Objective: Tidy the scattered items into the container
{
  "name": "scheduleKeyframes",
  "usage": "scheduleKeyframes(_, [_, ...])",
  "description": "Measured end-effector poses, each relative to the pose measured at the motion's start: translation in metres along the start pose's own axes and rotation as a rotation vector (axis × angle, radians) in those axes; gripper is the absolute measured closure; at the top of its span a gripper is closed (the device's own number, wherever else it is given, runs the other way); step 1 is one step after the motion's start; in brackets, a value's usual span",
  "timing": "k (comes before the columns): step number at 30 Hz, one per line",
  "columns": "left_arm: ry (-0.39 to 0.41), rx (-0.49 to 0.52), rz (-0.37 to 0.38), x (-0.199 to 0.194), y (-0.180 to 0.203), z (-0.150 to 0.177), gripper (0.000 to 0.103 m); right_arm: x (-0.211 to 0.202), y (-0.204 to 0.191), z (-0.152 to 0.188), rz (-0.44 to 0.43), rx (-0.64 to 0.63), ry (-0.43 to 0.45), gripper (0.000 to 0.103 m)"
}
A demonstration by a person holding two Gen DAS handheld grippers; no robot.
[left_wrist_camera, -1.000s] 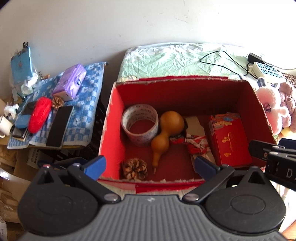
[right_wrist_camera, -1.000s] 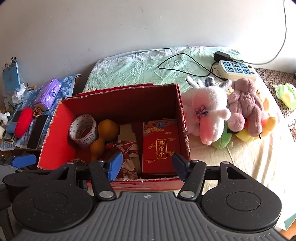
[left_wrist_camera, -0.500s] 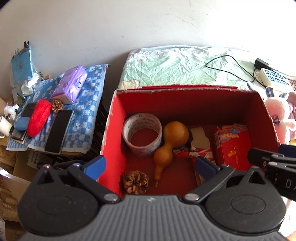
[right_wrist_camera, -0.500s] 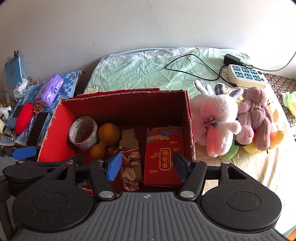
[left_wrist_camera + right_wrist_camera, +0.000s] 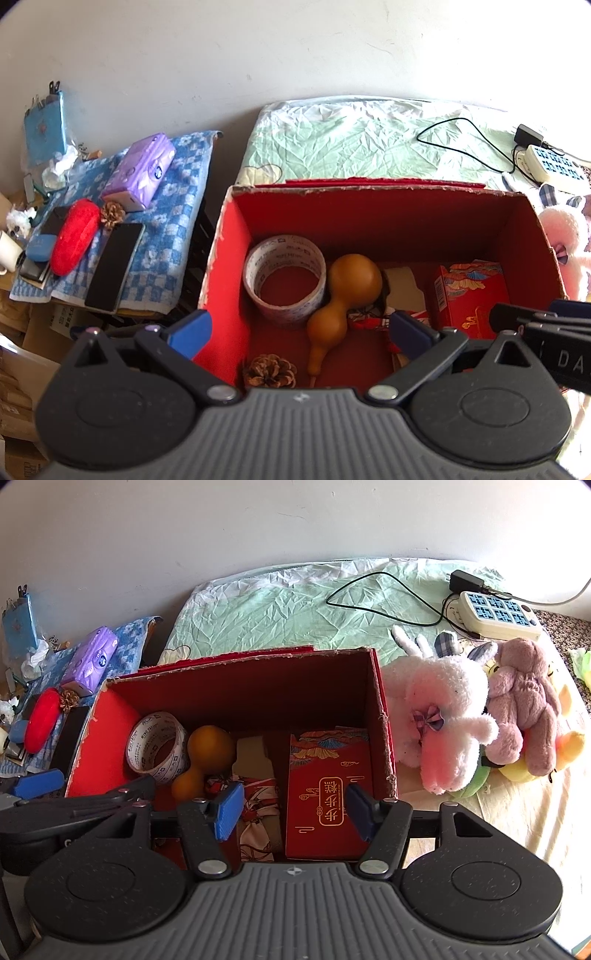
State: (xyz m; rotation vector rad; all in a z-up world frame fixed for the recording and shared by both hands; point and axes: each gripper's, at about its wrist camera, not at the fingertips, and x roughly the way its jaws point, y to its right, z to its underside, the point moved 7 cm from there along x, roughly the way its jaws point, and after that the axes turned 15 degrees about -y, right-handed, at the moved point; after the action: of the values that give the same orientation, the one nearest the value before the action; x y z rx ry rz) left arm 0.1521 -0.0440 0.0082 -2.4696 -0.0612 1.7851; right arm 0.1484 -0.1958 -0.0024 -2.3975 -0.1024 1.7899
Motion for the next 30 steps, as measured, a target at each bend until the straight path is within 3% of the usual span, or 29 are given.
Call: scheduleKeyframes(30, [-0.006,-0.027,0.009,0.017,-0.015,-0.008,0.002,0.019,-0.016,-0.004,-0.001,-0.020,-0.030,0.049])
